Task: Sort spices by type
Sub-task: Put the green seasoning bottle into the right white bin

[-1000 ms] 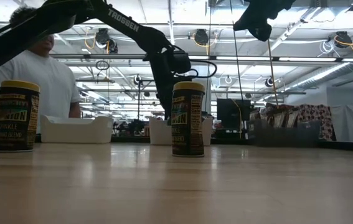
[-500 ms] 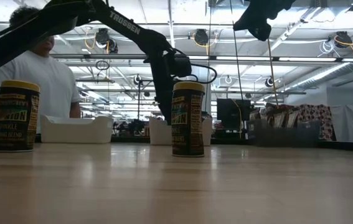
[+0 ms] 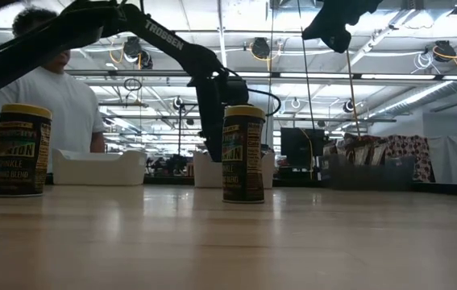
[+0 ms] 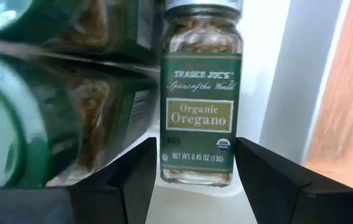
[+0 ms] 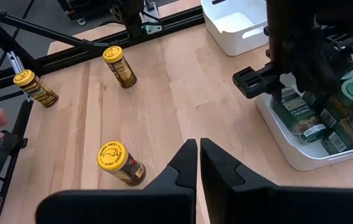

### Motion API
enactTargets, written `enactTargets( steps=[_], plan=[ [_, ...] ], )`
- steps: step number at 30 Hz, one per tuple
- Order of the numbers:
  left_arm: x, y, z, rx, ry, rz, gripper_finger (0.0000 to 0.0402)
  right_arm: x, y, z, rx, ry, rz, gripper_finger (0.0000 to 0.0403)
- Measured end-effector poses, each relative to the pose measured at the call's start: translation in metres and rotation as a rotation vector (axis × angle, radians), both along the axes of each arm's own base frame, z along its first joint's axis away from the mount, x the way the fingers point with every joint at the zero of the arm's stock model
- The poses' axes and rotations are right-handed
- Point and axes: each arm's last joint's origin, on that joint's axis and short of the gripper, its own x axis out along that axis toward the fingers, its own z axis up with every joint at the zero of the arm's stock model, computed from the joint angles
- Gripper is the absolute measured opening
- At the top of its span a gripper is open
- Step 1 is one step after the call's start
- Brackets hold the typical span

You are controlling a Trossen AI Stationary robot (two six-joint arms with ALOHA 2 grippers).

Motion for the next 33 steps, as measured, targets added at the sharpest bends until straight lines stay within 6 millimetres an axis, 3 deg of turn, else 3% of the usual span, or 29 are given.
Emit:
enactTargets(
  steps=[10, 22, 33],
  plan=[
    [0.001, 0.004, -0.015, -0.019, 0.031, 0.023, 0.0219, 0.0, 0.0, 0.0, -0.006, 0.0, 0.004, 0.0],
    [0.001, 0.003, -0.019, -0.005, 0.066, -0.103, 0.0219, 0.0, 0.0, 0.0, -0.015, 0.001, 0.01, 0.0],
    [0.004, 0.0, -0.019, 0.036, 0.085, -0.092, 0.0219, 0.0, 0.0, 0.0, -0.034, 0.001, 0.022, 0.0]
  ],
)
